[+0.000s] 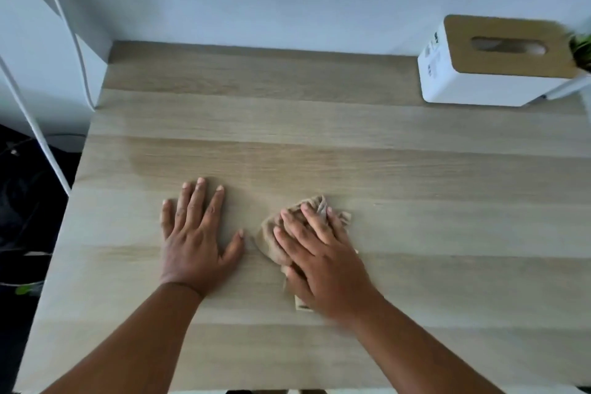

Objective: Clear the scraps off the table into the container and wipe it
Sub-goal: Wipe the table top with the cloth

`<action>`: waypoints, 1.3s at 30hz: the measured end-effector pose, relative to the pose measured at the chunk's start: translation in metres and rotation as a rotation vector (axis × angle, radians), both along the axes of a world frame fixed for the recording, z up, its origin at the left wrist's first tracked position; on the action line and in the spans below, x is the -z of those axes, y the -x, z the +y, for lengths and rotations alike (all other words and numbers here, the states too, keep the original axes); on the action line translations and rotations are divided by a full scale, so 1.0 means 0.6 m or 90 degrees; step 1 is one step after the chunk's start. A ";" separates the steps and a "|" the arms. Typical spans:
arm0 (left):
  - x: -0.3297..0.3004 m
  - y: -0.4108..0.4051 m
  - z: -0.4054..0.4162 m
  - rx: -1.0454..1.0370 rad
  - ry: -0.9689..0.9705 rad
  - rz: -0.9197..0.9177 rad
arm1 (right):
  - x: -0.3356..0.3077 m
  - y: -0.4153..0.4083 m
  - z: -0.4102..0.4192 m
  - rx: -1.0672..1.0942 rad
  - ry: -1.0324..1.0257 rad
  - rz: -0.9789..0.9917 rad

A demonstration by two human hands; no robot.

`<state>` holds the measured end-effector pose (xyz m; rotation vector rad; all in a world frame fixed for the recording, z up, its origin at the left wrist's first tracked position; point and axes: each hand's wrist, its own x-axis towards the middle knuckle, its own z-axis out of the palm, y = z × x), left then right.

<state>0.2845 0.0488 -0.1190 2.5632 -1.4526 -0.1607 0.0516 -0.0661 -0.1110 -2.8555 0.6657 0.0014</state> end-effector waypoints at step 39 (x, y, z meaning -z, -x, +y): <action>0.022 -0.004 0.003 0.009 0.015 -0.001 | -0.014 -0.117 -0.132 0.445 -0.023 0.032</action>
